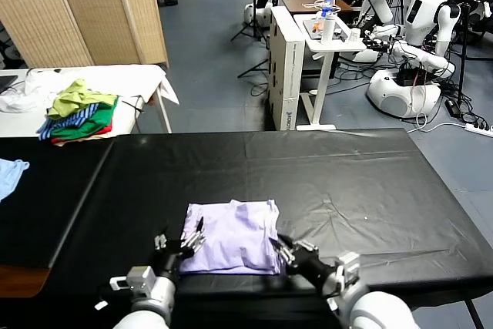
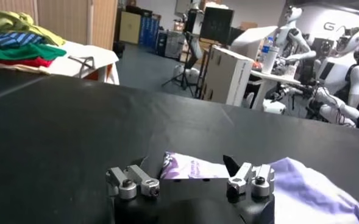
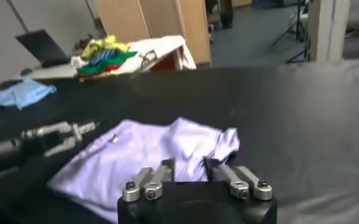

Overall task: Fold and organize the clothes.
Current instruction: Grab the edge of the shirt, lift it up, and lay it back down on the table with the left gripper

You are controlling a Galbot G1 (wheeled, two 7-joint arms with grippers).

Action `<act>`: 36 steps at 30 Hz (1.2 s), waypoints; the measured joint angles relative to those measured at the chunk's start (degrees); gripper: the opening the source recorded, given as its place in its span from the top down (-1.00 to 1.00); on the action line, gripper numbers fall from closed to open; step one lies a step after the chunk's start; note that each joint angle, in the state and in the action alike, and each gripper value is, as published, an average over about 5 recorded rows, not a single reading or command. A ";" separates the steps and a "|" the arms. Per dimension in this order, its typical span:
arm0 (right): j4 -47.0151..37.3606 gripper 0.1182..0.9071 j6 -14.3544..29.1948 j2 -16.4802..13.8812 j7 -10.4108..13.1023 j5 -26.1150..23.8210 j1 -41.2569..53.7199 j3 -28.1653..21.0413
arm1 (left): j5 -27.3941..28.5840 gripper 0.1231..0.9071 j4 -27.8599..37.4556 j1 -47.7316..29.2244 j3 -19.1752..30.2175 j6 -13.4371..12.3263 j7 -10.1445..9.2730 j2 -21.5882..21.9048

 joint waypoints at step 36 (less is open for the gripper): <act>-1.95 -1.00 1.06 0.66 0.25 2.94 -3.58 14.70 | -19.00 -0.45 6.48 0.03 -5.76 -0.89 6.11 -3.15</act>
